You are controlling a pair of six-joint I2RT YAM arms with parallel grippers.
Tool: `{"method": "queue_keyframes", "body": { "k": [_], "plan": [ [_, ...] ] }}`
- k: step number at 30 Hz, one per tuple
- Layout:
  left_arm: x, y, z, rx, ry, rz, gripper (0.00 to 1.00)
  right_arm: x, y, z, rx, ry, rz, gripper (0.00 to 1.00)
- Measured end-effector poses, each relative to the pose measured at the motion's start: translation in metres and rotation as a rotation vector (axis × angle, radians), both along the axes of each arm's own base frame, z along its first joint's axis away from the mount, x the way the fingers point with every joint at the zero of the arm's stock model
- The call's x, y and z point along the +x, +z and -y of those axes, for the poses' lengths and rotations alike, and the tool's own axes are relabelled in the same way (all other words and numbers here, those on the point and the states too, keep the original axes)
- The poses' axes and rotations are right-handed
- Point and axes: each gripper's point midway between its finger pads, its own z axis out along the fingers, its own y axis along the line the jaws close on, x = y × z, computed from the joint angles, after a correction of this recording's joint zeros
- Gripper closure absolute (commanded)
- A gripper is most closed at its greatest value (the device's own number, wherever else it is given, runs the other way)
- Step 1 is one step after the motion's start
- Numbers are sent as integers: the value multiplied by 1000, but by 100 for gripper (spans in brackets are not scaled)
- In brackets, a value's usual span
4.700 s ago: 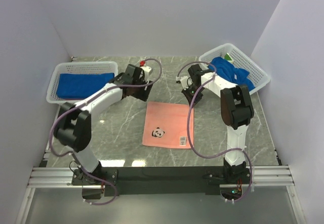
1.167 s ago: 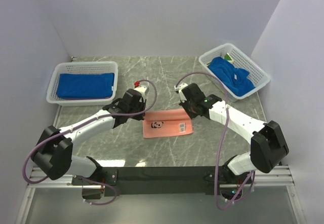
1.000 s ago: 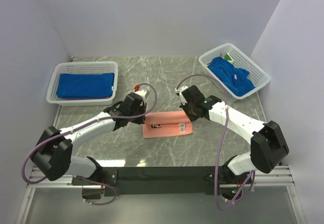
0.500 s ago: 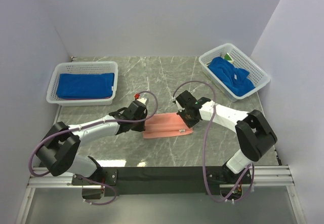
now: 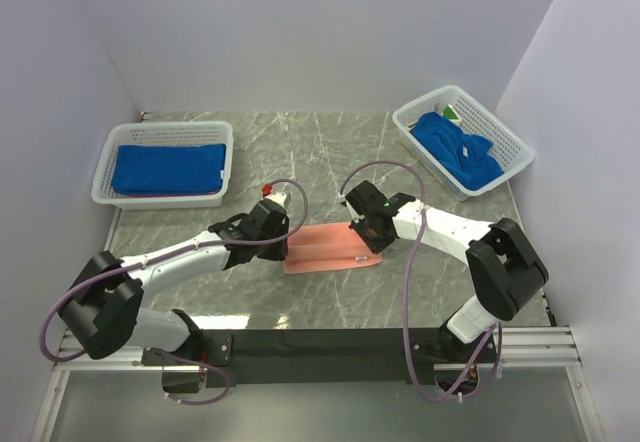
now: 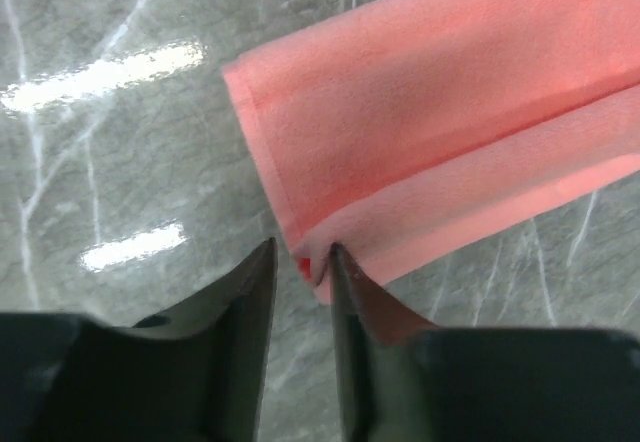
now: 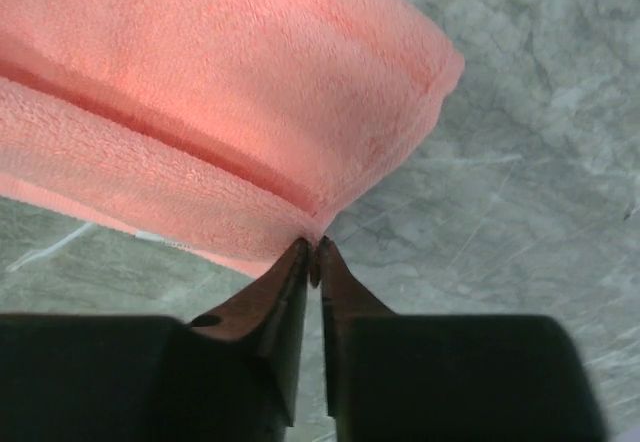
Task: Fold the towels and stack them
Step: Fold the towel
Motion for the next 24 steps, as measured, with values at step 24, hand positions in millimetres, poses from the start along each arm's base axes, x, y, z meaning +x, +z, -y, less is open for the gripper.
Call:
{"method": "queue_keyframes", "body": {
  "k": [24],
  "plan": [
    [-17,67,44,-278,110,38,52,-13,55,-52,616,-341,150,62]
  ]
}}
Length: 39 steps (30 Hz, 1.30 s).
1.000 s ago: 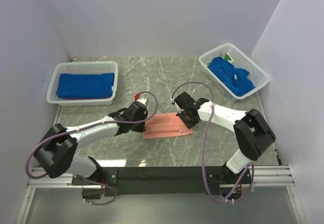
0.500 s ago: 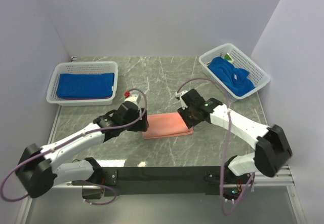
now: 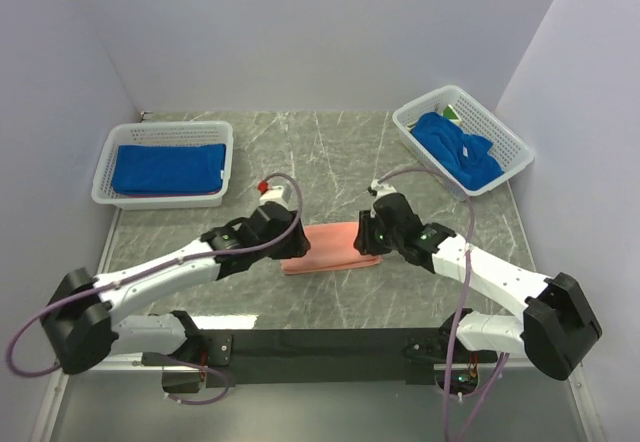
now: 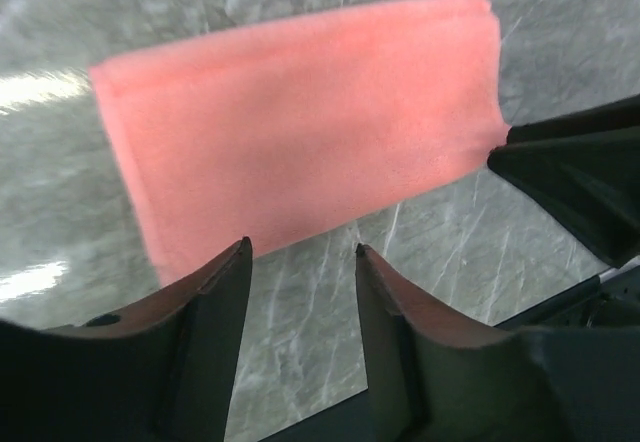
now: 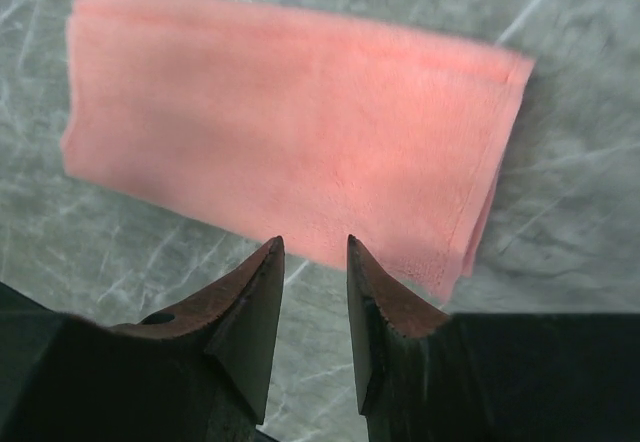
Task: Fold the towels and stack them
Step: Fold the towel
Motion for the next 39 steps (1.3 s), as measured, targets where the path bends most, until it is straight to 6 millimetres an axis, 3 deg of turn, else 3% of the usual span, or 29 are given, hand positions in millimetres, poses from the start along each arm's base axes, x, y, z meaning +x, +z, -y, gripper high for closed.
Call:
{"method": "queue_keyframes", "body": {
  "k": [4,11,15,20,25,30,34,37,39],
  "plan": [
    [-2,-33,10,14,15,-56,68,-11,-30,5,38,-66,-62,62],
    [-24,-103,-17,90,80,-176,80,-24,-75,29,113,-218,-172,64],
    [-19,-102,-11,55,100,-167,80,-12,-75,39,223,-308,-171,64],
    [-17,-100,-10,40,117,-165,73,-9,-72,47,264,-350,-158,64],
    [-19,-91,-14,34,122,-156,68,-6,-49,49,299,-344,-89,64],
    [-21,-82,-15,30,122,-152,65,5,-6,34,402,-274,10,62],
    [-17,-60,-13,-19,131,-105,66,13,16,18,503,-221,68,56],
    [-11,-43,-12,-68,154,-59,68,20,22,5,566,-199,100,51],
    [-7,-39,-11,-90,171,-45,71,23,16,-4,598,-187,96,50]
  ]
}}
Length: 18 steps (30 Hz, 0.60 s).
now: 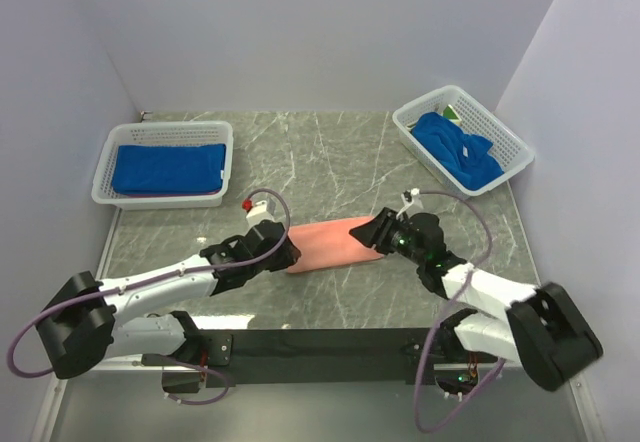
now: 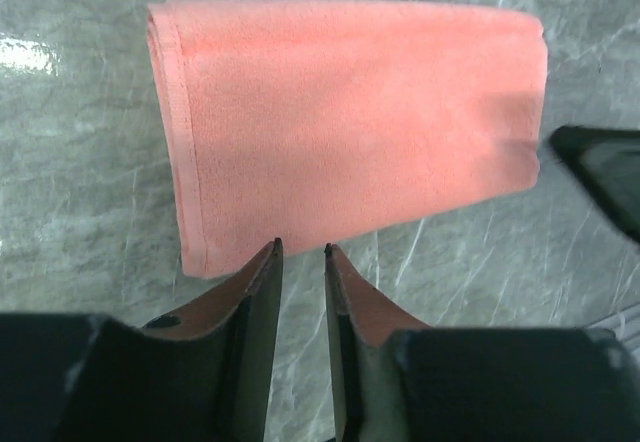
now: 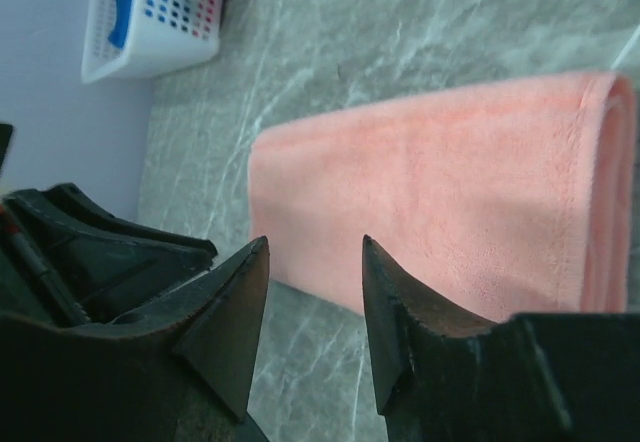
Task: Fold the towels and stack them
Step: Fold the towel
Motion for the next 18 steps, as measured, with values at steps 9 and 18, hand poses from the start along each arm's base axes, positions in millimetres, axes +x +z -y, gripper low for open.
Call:
{"method": "queue_keyframes", "body": {
  "k": [9,18],
  "plan": [
    [-7,-61,-14,26,82,-86,79,-13,-77,-1,24,-20,-132,52],
    [-3,-59,-13,-86,149,-79,80,12,-74,29,157,-188,-105,54]
  ]
}}
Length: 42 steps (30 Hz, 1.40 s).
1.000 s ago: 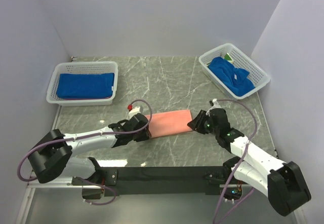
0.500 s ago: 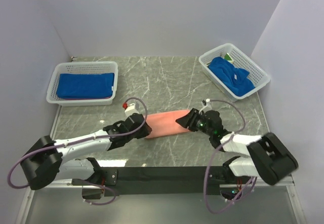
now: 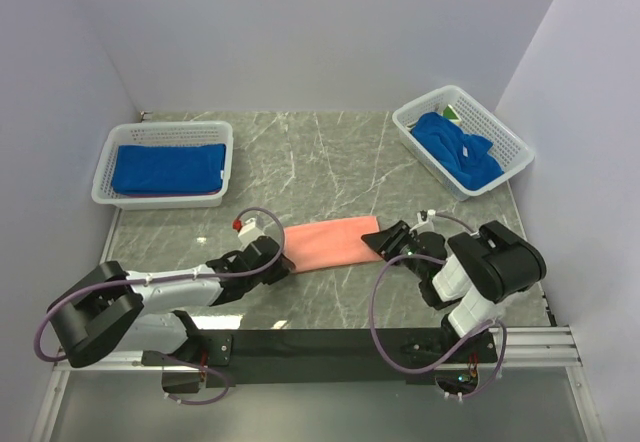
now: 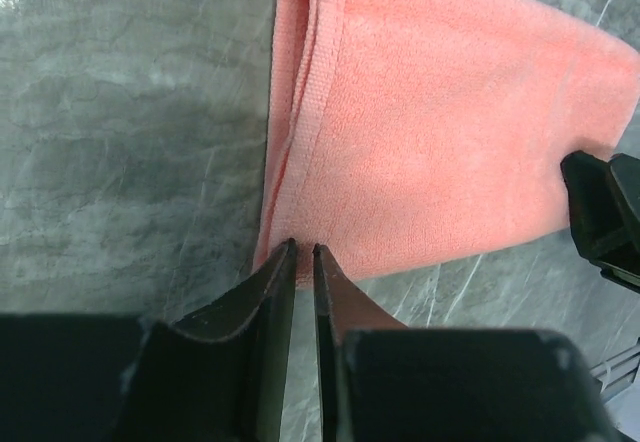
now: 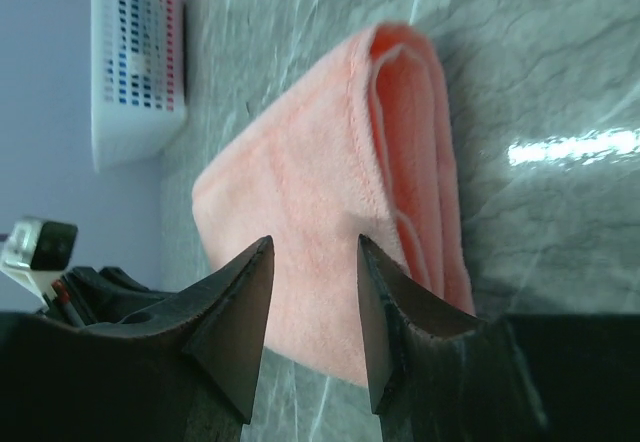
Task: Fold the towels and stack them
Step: Fold the towel
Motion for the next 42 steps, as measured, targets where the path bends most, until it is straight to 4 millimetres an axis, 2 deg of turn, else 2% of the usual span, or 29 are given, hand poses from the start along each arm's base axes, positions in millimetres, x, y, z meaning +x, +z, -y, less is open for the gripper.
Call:
{"method": "queue_keyframes", "body": {
  "k": [4,7,14,17,22,26,30,32,33,35,36,39,42],
  "plan": [
    [0,0,-1,-3,4,0,79,2,10,3,13,-11,28,54],
    [0,0,0,0,1,-1,79,5,26,3,11,-7,74,54],
    [4,0,5,9,-7,-4,78,41,61,-8,-30,8,174,54],
    [5,0,5,9,-6,-5,78,51,51,-11,-39,8,149,54],
    [5,0,5,9,-6,-5,78,52,-4,-3,-64,-26,-8,55],
    [5,1,5,9,-6,-5,73,59,-4,4,-6,-66,6,55],
    [6,5,6,15,-11,-1,62,63,-1,13,8,-89,19,54],
    [6,9,5,31,-18,4,52,63,2,15,-13,-87,23,54],
    [7,12,4,39,-21,8,43,63,4,16,-29,-82,22,53],
    [8,20,2,58,-28,17,34,62,11,17,-81,-67,28,51],
    [10,26,2,63,-30,30,26,63,18,17,-110,-55,43,50],
    [19,55,5,69,-39,82,11,69,50,15,-210,-18,122,44],
    [35,95,3,60,-29,157,2,72,88,7,-308,38,214,36]
  ]
}}
